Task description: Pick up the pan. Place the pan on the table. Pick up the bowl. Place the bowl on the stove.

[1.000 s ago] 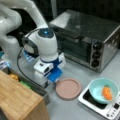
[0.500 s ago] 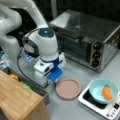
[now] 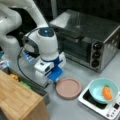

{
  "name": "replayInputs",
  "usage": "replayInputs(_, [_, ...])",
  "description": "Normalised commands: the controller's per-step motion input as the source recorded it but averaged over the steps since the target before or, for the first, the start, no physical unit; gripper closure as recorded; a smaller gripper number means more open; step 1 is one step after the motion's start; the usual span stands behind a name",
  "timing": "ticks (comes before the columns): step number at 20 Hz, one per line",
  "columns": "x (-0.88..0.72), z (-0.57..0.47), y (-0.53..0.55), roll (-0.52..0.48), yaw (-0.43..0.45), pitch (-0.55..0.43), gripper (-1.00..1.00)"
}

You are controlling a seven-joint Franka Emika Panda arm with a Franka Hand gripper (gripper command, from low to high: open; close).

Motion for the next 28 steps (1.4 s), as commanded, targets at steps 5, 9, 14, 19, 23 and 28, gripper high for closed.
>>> replayInputs(5, [-0.12,0.06,0.01,0.066,0.038,-0.114,1.0])
replayInputs(9, [-0.12,0.14,-0.01,0.076,0.017,-0.07,1.0])
replayInputs(14, [-0.06,0.23,-0.03,0.098,0.006,-0.006,1.0])
replayInputs(19, [0.07,0.27,-0.04,0.121,-0.012,0.06,1.0])
replayInputs(23, [0.12,0.18,-0.04,0.121,-0.032,0.086,1.0])
replayInputs(28, [0.14,0.12,-0.03,0.121,-0.031,0.143,1.0])
